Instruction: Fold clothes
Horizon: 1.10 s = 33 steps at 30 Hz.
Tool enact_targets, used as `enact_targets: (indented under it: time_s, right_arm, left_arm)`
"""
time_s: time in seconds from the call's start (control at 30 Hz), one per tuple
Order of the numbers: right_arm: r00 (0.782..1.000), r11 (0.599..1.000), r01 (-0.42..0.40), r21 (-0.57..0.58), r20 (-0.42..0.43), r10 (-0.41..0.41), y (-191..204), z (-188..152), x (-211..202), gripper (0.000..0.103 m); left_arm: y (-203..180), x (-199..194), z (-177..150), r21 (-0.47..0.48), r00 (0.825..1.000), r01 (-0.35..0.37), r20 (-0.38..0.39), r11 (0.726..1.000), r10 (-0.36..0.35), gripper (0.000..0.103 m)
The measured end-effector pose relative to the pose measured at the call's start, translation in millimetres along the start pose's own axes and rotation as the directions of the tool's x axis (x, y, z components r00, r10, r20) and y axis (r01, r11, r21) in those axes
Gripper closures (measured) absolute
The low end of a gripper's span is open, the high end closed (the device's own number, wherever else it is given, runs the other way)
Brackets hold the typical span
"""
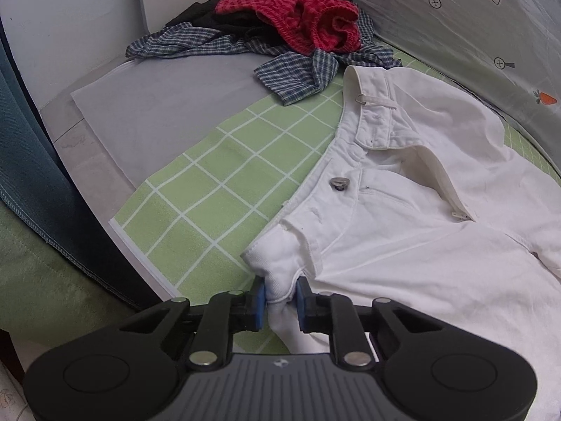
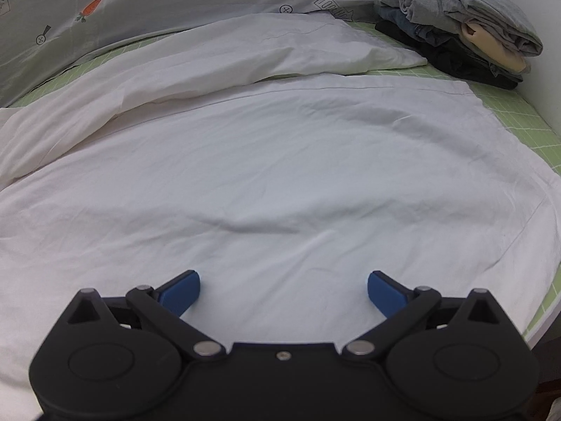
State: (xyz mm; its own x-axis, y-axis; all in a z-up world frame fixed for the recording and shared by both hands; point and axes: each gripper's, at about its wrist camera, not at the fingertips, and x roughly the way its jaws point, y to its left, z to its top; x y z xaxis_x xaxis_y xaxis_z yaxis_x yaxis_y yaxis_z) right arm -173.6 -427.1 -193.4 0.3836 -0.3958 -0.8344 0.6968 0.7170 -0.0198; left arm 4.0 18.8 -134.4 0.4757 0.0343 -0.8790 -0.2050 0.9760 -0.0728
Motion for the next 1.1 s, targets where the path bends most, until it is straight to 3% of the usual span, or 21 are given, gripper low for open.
enact_targets:
  time_s: [0.13, 0.37, 0.47, 0.6, 0.8, 1.1]
  right_arm:
    - [1.0, 1.0, -0.015, -0.014, -0.001, 0.015, 1.7, -0.3, -1.4, 0.0]
    - [1.0, 0.999, 0.007, -0.032, 0.006, -0.007, -0.8, 7.1, 0.5, 0.0]
    - [1.0, 0.999, 0.028, -0.031, 0.013, -0.027, -2.2, 12.7, 1.6, 0.0]
    - [0.999, 0.999, 0.034, -0.037, 0.019, -0.034, 3.2, 22.2, 7.1, 0.0]
    - [0.998, 0.998, 0.041, -0.055, 0.052, -0.038, 17.2, 50.1, 20.0, 0.0]
    - [0.963, 0.987, 0.092, -0.131, 0.265, -0.055, 59.2, 131.1, 24.0, 0.0]
  left_arm:
    - [23.6, 7.4, -1.1, -0.054, 0.999, -0.026, -0.037, 0.998, 0.024, 0.081]
    - [35.0, -14.3, 18.7, -0.075, 0.996, 0.088, -0.01, 0.993, -0.088, 0.073]
    - [36.6, -24.6, 35.6, -0.108, 0.996, 0.089, 0.031, 0.99, -0.086, 0.072]
    - [36.3, -33.2, 59.6, -0.107, 0.992, 0.081, 0.103, 0.991, -0.07, 0.062]
    - [-3.4, -11.2, 88.8, -0.02, 0.988, 0.12, 0.103, 0.993, -0.117, 0.06]
    - [-103.0, 45.1, 131.3, 0.106, 0.963, 0.259, 0.053, 0.96, -0.266, 0.06]
